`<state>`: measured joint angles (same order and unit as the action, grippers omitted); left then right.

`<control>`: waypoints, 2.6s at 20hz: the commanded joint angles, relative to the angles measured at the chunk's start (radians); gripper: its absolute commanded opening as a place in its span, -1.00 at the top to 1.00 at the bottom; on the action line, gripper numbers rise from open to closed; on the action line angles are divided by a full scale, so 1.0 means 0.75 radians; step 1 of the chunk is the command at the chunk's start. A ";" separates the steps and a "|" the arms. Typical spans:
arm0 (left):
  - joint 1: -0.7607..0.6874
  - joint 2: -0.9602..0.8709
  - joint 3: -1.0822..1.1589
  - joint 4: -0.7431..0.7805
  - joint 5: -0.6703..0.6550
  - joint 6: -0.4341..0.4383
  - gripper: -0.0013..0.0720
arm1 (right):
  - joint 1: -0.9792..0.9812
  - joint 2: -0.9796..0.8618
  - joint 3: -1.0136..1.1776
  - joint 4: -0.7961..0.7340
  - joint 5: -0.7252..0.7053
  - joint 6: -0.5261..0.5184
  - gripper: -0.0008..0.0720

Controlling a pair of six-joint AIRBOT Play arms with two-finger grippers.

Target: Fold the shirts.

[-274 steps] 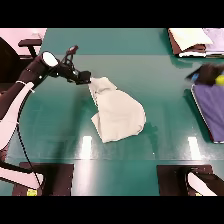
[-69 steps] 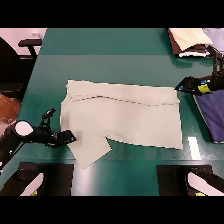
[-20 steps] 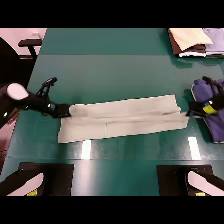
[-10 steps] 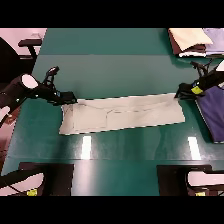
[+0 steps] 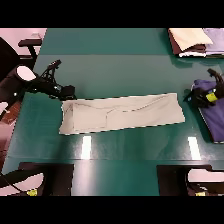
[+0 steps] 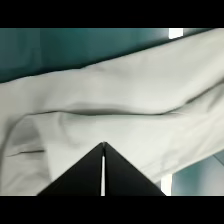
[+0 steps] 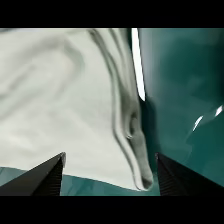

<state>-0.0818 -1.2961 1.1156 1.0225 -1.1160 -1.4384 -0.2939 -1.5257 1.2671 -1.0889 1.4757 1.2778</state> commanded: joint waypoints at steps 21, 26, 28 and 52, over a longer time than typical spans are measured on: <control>-0.658 -0.662 0.456 -0.227 0.292 -0.071 0.91 | 0.394 0.234 0.302 0.313 -0.045 -0.034 0.93; -0.662 -0.698 0.456 -0.247 0.281 -0.072 0.91 | 0.636 0.305 0.431 0.321 -0.099 0.021 0.93; -0.662 -0.697 0.456 -0.247 0.292 -0.072 0.91 | 0.710 0.304 0.460 0.424 -0.127 0.021 0.93; 0.226 0.228 0.475 0.189 0.048 -0.070 0.90 | 1.612 -0.141 0.455 0.515 -0.514 -0.075 -0.61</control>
<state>0.0395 -1.1687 1.4723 1.1435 -1.0328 -1.4925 0.9321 -1.6054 1.6123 -0.6247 1.0248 1.1694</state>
